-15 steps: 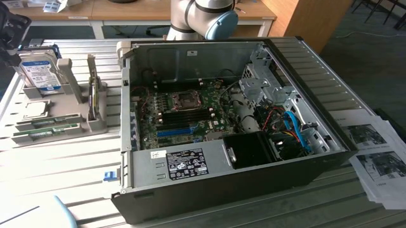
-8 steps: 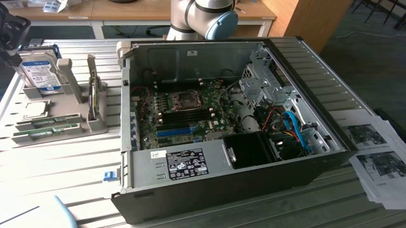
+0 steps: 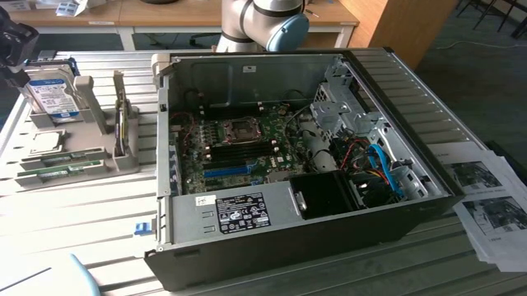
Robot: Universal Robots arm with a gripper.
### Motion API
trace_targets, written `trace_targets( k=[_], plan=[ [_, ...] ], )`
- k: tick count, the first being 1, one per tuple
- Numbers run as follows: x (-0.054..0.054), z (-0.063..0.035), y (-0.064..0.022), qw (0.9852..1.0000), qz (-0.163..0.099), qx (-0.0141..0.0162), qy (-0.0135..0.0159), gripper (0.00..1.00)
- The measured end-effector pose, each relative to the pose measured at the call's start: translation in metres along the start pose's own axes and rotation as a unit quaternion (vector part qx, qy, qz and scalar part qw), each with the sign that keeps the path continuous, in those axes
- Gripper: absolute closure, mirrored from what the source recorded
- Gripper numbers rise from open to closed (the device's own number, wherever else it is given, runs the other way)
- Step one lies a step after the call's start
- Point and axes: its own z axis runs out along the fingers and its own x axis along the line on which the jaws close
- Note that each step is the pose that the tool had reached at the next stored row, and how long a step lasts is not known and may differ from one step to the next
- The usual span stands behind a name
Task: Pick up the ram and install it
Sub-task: 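Pick up the ram and move it above insertion slot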
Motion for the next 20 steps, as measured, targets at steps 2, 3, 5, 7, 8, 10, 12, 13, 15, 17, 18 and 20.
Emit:
trace_targets(
  k=[2,3,5,7,8,10,12,13,15,17,18,20],
  plan=[
    [0.0000,0.0002,0.0000,0.9999,0.017,-0.0001,-0.0007,0.91],
    [0.0000,0.0002,0.0000,0.9997,0.025,-0.0001,-0.0010,0.91],
    [0.0000,0.0003,0.0000,0.9993,0.037,-0.0001,-0.0014,0.91],
    [0.0000,0.0003,0.0000,0.9993,0.037,-0.0001,-0.0015,0.91],
    [0.0000,0.0003,0.0000,0.9993,0.037,-0.0001,-0.0014,0.91],
    [0.0000,0.0003,0.0000,0.9994,0.036,-0.0001,-0.0015,0.91],
    [0.0001,0.0002,0.0000,0.9998,0.022,0.0000,-0.0008,0.91],
    [0.0002,0.0003,0.0000,0.9999,0.013,0.0000,-0.0005,0.91],
    [0.0001,0.0003,0.0000,1.0000,-0.004,0.0000,0.0001,0.91],
    [0.0001,0.0003,0.0000,0.9998,-0.021,0.0001,0.0009,0.91],
    [0.0001,0.0003,0.0000,0.9995,-0.031,0.0001,0.0012,0.91],
    [0.0000,0.0003,0.0000,0.9988,-0.048,0.0002,0.0019,0.91]
  ],
)
